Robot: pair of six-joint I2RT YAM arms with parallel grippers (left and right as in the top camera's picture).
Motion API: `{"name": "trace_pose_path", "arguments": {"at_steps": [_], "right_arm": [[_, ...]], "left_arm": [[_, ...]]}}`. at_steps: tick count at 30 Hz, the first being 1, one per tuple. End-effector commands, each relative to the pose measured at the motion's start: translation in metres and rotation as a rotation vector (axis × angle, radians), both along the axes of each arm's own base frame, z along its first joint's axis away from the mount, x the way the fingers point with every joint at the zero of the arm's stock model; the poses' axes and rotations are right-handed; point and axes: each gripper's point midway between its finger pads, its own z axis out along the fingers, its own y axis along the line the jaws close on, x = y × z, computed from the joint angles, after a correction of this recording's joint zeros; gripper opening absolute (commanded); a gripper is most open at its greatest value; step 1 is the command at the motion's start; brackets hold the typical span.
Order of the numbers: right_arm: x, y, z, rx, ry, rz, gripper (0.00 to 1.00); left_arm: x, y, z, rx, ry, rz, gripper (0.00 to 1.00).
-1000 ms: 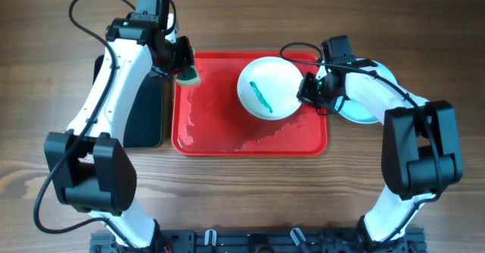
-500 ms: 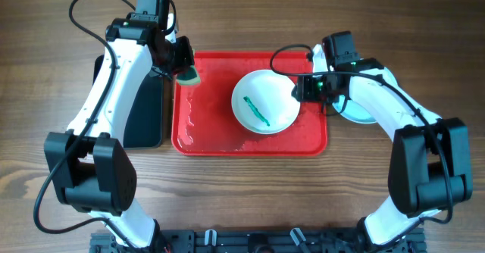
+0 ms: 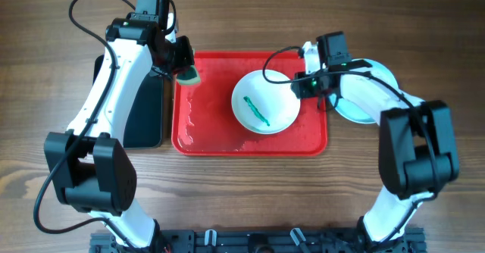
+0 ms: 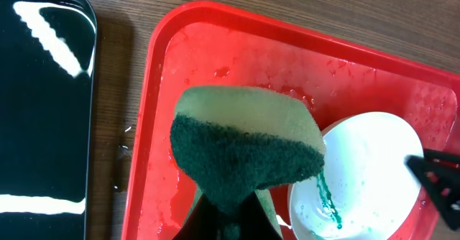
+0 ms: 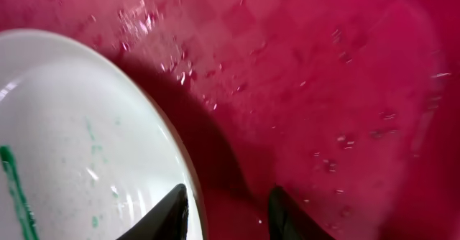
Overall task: Clean dirty plates on tray and stack at the side
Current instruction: 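Reach the right gripper to the last plate and grasp its right rim, then bring the sponge in the left gripper down onto the held plate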
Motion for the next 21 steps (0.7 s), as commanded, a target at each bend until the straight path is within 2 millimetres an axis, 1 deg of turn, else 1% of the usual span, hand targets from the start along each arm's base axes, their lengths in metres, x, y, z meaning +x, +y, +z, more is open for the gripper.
{"name": "trace_pose_path", "arguments": {"at_steps": [1, 2, 5, 8, 12, 15, 20, 21], "right_arm": [[-0.001, 0.007, -0.007, -0.011, 0.008, 0.034, 0.37], [-0.001, 0.007, -0.007, -0.011, 0.007, 0.034, 0.36], [0.0, 0.004, -0.007, -0.018, 0.016, 0.0, 0.27], [-0.003, 0.003, -0.008, 0.0, 0.052, -0.069, 0.04], [-0.014, 0.008, -0.011, 0.05, 0.153, -0.222, 0.04], [-0.03, 0.014, -0.015, 0.076, 0.275, -0.39, 0.04], [-0.05, 0.036, -0.018, 0.064, 0.339, -0.406, 0.04], [-0.054, 0.045, -0.018, 0.063, 0.338, -0.394, 0.04]], "left_arm": [[0.0, -0.001, -0.003, 0.002, 0.008, 0.013, 0.04], [0.0, -0.001, -0.003, 0.002, 0.008, 0.013, 0.04], [0.0, -0.001, -0.003, 0.002, 0.007, 0.013, 0.04], [0.0, -0.001, -0.003, 0.001, 0.005, 0.013, 0.04], [0.0, -0.001, -0.003, 0.001, 0.005, 0.013, 0.04], [0.0, -0.001, -0.003, 0.001, 0.005, 0.013, 0.04], [0.0, -0.001, -0.003, 0.001, 0.005, 0.013, 0.04], [0.0, -0.001, -0.003, 0.001, 0.005, 0.013, 0.04]]}}
